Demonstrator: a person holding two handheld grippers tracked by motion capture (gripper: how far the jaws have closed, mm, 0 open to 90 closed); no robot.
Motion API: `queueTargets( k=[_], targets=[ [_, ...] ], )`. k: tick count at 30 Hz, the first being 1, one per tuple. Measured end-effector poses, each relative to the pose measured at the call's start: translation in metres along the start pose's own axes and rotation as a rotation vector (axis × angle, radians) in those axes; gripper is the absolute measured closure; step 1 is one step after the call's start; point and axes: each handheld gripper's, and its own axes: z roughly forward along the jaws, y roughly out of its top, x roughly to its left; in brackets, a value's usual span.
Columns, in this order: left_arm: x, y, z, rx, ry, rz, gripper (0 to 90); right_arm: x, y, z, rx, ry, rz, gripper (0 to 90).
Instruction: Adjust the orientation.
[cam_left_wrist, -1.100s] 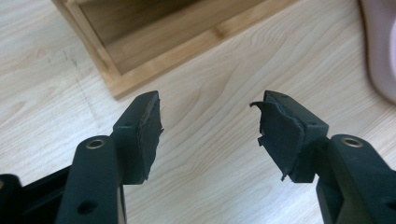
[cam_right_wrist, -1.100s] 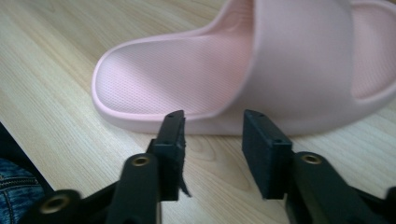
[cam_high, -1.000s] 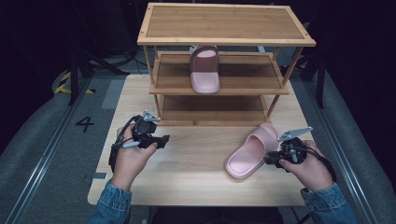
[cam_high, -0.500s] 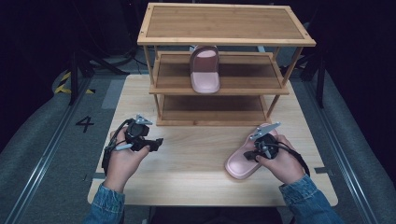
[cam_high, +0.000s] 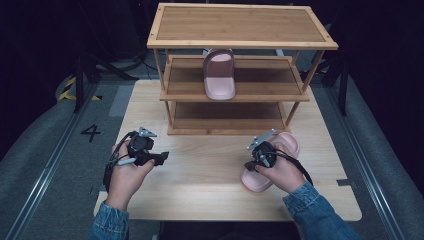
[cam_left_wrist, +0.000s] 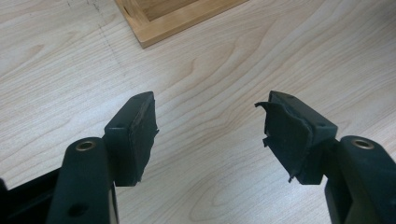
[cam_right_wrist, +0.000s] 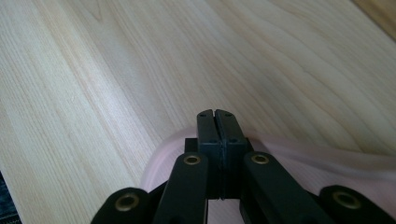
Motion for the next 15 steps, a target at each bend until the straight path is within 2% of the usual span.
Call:
queueTargets(
  k=[8, 15],
  targets=[
    [0.002, 0.000, 0.003, 0.007, -0.005, 0.009, 34.7, 0.007, 0.006, 0.018, 0.025, 0.015, -0.011, 89.9],
    [0.003, 0.004, 0.004, 0.001, -0.008, 0.013, 34.4, 0.012, -0.003, 0.014, 0.075, 0.027, -0.024, 90.0]
  ],
)
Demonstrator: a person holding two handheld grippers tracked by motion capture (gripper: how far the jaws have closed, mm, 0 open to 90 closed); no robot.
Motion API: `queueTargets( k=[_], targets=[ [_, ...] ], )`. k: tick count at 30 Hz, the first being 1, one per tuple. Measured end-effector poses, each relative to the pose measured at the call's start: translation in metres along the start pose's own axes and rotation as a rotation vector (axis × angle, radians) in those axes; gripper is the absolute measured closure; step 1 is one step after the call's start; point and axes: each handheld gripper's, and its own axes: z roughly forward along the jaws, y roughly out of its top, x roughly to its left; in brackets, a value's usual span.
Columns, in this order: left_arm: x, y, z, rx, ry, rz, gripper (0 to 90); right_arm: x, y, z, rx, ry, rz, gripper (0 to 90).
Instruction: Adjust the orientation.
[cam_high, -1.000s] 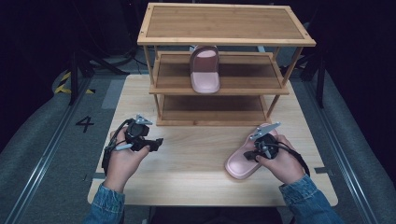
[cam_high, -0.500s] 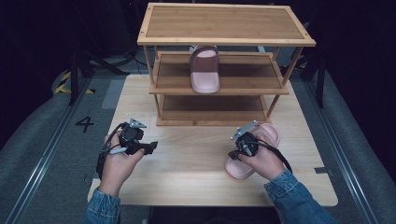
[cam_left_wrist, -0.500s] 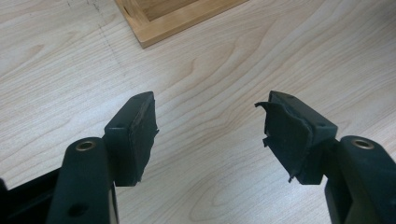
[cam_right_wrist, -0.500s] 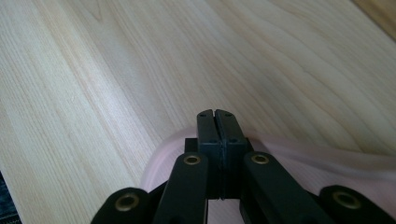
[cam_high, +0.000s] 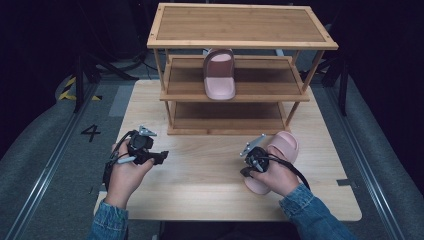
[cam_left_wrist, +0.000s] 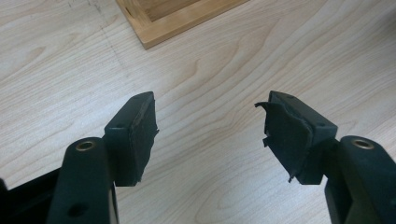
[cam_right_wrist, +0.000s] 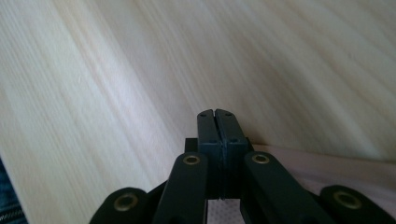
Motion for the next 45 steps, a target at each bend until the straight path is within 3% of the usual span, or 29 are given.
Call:
queueTargets(
  k=[14, 31, 38, 45],
  targets=[
    [-0.010, 0.016, 0.018, 0.022, -0.033, 0.046, 34.0, -0.002, -0.055, -0.022, 0.043, -0.020, 0.057, 89.9],
    [-0.012, 0.019, 0.025, 0.031, -0.044, 0.049, 33.6, -0.012, -0.080, -0.035, 0.060, -0.036, 0.115, 89.6],
    [-0.012, 0.018, 0.026, 0.037, -0.047, 0.052, 33.4, -0.010, -0.082, -0.055, -0.024, -0.052, 0.119, 84.3],
    [-0.011, 0.018, 0.026, 0.035, -0.047, 0.047, 33.2, -0.026, -0.099, -0.088, -0.124, -0.112, 0.193, 76.2]
  ],
)
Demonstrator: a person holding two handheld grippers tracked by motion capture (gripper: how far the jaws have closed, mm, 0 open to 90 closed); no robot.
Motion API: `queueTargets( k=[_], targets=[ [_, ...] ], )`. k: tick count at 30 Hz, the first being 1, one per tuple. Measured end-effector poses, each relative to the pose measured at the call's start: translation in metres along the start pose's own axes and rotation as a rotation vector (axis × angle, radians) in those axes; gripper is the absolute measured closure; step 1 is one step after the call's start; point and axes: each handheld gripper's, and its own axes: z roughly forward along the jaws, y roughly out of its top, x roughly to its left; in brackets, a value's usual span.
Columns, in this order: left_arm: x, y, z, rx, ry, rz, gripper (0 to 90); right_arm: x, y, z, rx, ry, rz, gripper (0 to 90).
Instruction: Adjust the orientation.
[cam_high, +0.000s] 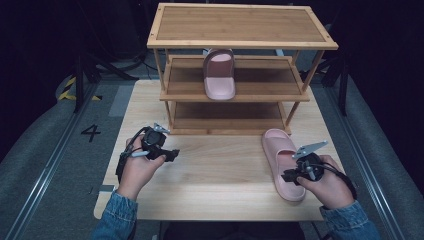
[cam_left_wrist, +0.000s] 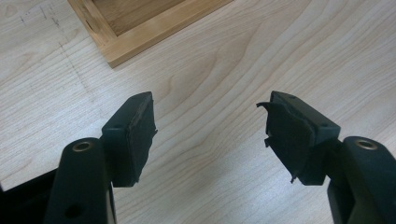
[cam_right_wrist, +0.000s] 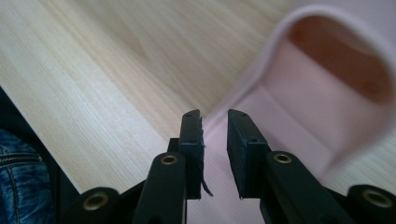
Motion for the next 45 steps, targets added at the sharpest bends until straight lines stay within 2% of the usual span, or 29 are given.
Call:
queueTargets(
  k=[5, 7, 10, 14, 18, 24, 26, 30, 32, 35, 37, 41, 42, 45],
  targets=[
    [0.000, 0.000, 0.001, 0.007, -0.004, 0.003, 33.1, -0.018, -0.009, -0.011, -0.024, -0.065, 0.052, 74.2],
    [0.001, -0.001, 0.002, 0.007, -0.003, 0.001, 33.0, -0.027, -0.014, -0.012, -0.029, -0.090, 0.094, 70.3],
    [0.001, -0.001, 0.003, 0.012, -0.005, -0.004, 33.0, -0.039, -0.022, -0.010, -0.037, -0.104, 0.163, 69.0],
    [0.001, -0.001, 0.004, -0.004, -0.006, -0.005, 33.3, -0.047, -0.026, -0.007, -0.043, -0.107, 0.196, 70.0],
    [0.003, -0.002, 0.001, -0.018, 0.006, -0.014, 33.5, -0.056, -0.032, 0.004, -0.068, -0.115, 0.224, 71.1],
    [0.005, -0.004, 0.005, 0.002, -0.001, -0.007, 33.2, -0.060, -0.033, 0.013, -0.093, -0.137, 0.228, 72.4],
    [0.005, -0.004, 0.004, -0.011, -0.001, -0.006, 33.3, -0.061, -0.036, 0.016, -0.098, -0.146, 0.226, 73.8],
    [0.008, -0.005, 0.001, -0.030, 0.006, -0.018, 33.3, -0.063, -0.038, 0.018, -0.121, -0.122, 0.254, 76.9],
    [0.008, -0.005, 0.002, -0.024, 0.006, -0.022, 33.3, -0.063, -0.039, 0.017, -0.125, -0.121, 0.266, 77.9],
    [0.008, -0.005, 0.003, -0.021, 0.003, -0.022, 33.2, -0.063, -0.039, 0.018, -0.130, -0.115, 0.280, 76.4],
    [0.007, -0.005, 0.004, -0.020, 0.004, -0.013, 33.2, -0.064, -0.038, 0.019, -0.143, -0.128, 0.284, 74.3],
    [0.007, -0.006, 0.005, -0.014, 0.000, -0.013, 33.2, -0.063, -0.038, 0.020, -0.147, -0.134, 0.284, 77.1],
    [0.007, -0.006, 0.005, -0.015, 0.002, -0.013, 33.2, -0.062, -0.038, 0.020, -0.150, -0.141, 0.284, 80.0],
    [0.007, -0.006, 0.005, -0.015, 0.003, -0.016, 33.2, -0.062, -0.038, 0.018, -0.169, -0.138, 0.314, 84.1]
  ],
)
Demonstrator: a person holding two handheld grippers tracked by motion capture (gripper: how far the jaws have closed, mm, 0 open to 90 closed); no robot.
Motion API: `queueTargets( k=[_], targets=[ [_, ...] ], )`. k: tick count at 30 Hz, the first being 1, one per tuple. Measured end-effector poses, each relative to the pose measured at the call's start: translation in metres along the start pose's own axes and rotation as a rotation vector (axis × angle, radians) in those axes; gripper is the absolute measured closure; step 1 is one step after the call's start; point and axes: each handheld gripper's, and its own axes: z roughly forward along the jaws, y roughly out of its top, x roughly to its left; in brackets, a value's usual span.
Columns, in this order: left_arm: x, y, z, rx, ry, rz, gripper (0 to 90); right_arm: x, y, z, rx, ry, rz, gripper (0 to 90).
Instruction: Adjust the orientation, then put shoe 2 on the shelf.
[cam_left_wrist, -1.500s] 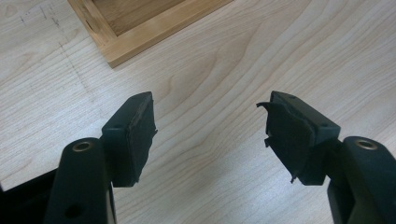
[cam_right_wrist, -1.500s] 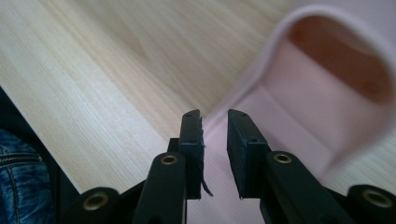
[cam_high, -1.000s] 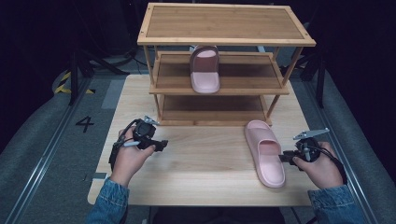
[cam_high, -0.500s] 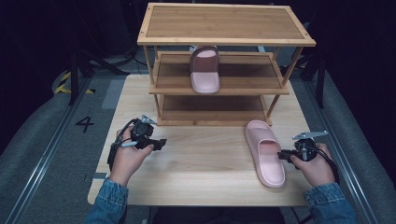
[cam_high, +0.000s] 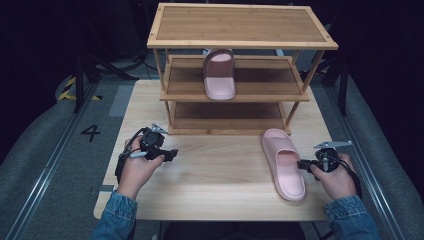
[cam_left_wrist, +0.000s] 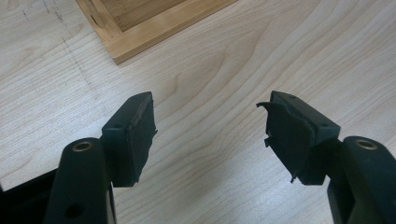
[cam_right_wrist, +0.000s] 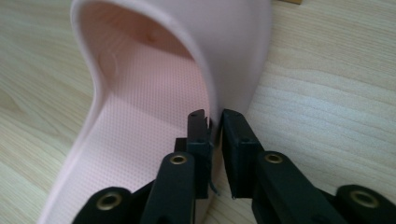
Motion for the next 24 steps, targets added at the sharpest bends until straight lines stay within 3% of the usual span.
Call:
queueTargets(
  k=[6, 13, 24],
  targets=[
    [0.001, -0.001, -0.002, -0.006, -0.001, -0.007, 33.2, 0.003, 0.003, -0.005, -0.017, -0.013, 0.037, 85.9],
    [0.003, -0.003, -0.004, -0.009, 0.006, -0.009, 33.2, 0.010, 0.010, -0.015, -0.038, -0.012, 0.030, 86.3],
    [0.006, -0.008, -0.006, -0.002, 0.013, -0.028, 33.2, 0.021, 0.029, -0.040, -0.102, 0.036, 0.027, 86.5]
  ],
)
